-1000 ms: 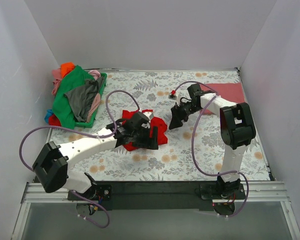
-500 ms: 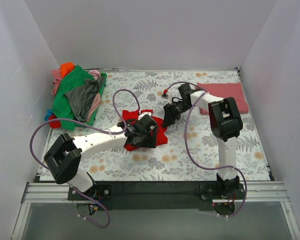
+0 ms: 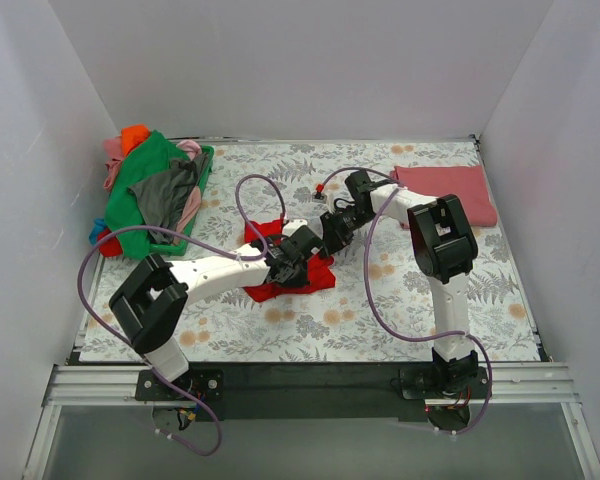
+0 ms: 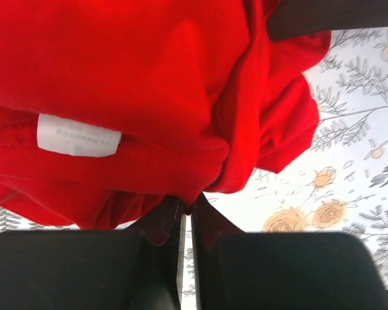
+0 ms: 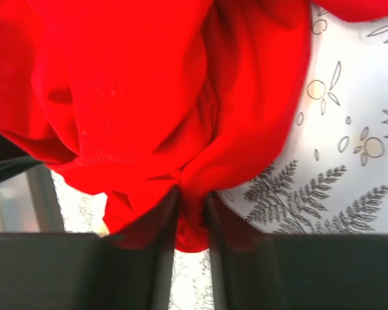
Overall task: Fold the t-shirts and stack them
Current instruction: Flatten the tshirt out
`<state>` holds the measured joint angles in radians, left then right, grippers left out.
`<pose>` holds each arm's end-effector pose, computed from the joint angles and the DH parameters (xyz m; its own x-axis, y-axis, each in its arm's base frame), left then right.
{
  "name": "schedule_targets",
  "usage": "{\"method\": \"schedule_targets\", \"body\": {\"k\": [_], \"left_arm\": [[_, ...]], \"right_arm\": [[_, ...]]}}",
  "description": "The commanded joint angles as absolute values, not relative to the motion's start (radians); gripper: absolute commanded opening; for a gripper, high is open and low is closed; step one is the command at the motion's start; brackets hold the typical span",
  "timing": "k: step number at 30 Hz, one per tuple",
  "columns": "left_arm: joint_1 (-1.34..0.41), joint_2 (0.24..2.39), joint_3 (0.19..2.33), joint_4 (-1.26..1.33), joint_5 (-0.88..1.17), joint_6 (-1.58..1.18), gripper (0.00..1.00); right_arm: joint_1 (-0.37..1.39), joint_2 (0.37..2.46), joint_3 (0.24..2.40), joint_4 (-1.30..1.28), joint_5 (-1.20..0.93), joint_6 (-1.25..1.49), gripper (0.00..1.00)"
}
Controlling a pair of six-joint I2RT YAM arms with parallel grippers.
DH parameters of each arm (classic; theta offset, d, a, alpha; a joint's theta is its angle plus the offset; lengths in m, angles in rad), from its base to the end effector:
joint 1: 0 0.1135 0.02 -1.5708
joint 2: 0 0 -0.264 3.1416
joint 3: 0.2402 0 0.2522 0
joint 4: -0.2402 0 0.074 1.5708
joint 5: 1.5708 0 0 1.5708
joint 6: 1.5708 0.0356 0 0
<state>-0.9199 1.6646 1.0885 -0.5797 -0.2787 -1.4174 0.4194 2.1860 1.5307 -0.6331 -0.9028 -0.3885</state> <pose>0.2056 -0.2538 0.1942 -0.7742 -0.5516 -0.3104 -0.4414 0.8220 -0.3600 0.3813 0.2006 0.1351 -0.6406 -0.5425 -0.5435 -0.7506 0.2930 0.5922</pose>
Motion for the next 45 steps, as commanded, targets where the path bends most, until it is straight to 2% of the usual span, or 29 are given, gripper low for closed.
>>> {"method": "schedule_targets", "body": {"k": [1, 2, 4, 8, 11, 14, 19, 21, 25, 28, 33, 37, 40, 41, 42, 43, 45], "left_arm": [[-0.913, 1.618, 1.089, -0.539, -0.324, -1.427, 0.00], [-0.908, 1.597, 1.082, -0.531, -0.322, -1.428, 0.00], [-0.893, 1.515, 1.068, -0.502, -0.318, -1.421, 0.00], [-0.809, 1.346, 1.042, -0.456, -0.261, -1.398, 0.00], [-0.658, 1.232, 1.029, -0.391, -0.103, -1.373, 0.00], [-0.531, 1.232, 1.093, -0.350, 0.043, -1.306, 0.00], [-0.434, 1.374, 1.541, -0.380, 0.127, -1.200, 0.00], [-0.407, 1.458, 1.769, -0.403, 0.153, -1.195, 0.00], [-0.390, 1.574, 2.082, -0.413, 0.218, -1.213, 0.00], [-0.388, 1.592, 2.175, -0.381, 0.271, -1.241, 0.00], [-0.390, 1.519, 2.148, -0.330, 0.282, -1.232, 0.00], [-0.390, 1.402, 1.999, -0.330, 0.287, -1.216, 0.00], [-0.388, 1.222, 1.685, -0.339, 0.287, -1.229, 0.00], [-0.390, 1.098, 1.592, -0.341, 0.288, -1.250, 0.00], [-0.388, 1.036, 1.398, -0.366, 0.282, -1.261, 0.00], [-0.388, 0.979, 1.314, -0.394, 0.270, -1.279, 0.00], [-0.388, 0.803, 1.150, -0.501, 0.279, -1.376, 0.00]], "right_arm": [[0.422, 2.155, 1.558, -0.650, -0.884, -0.387, 0.22], [0.420, 2.145, 1.566, -0.652, -0.870, -0.388, 0.10], [0.411, 2.105, 1.583, -0.664, -0.826, -0.396, 0.01], [0.373, 2.022, 1.669, -0.713, -0.749, -0.437, 0.01], [0.351, 1.974, 1.793, -0.762, -0.680, -0.477, 0.01], [0.351, 1.945, 1.949, -0.795, -0.602, -0.518, 0.01], [0.351, 1.881, 2.232, -0.735, -0.460, -0.564, 0.01], [0.348, 1.804, 2.237, -0.646, -0.418, -0.560, 0.01], [0.350, 1.691, 2.288, -0.559, -0.388, -0.538, 0.01], [0.347, 1.611, 2.325, -0.535, -0.351, -0.532, 0.01], [0.232, 1.514, 2.365, -0.543, -0.377, -0.470, 0.01], [0.163, 1.427, 2.229, -0.609, -0.532, -0.526, 0.01], [0.163, 1.306, 2.007, -0.826, -0.756, -0.714, 0.01], [0.161, 1.266, 1.917, -0.883, -0.800, -0.855, 0.01], [0.164, 1.180, 1.834, -0.997, -0.863, -0.915, 0.01], [0.170, 1.136, 1.649, -1.049, -0.880, -0.987, 0.01], [0.198, 1.009, 1.484, -1.129, -0.867, -1.124, 0.01]]}}
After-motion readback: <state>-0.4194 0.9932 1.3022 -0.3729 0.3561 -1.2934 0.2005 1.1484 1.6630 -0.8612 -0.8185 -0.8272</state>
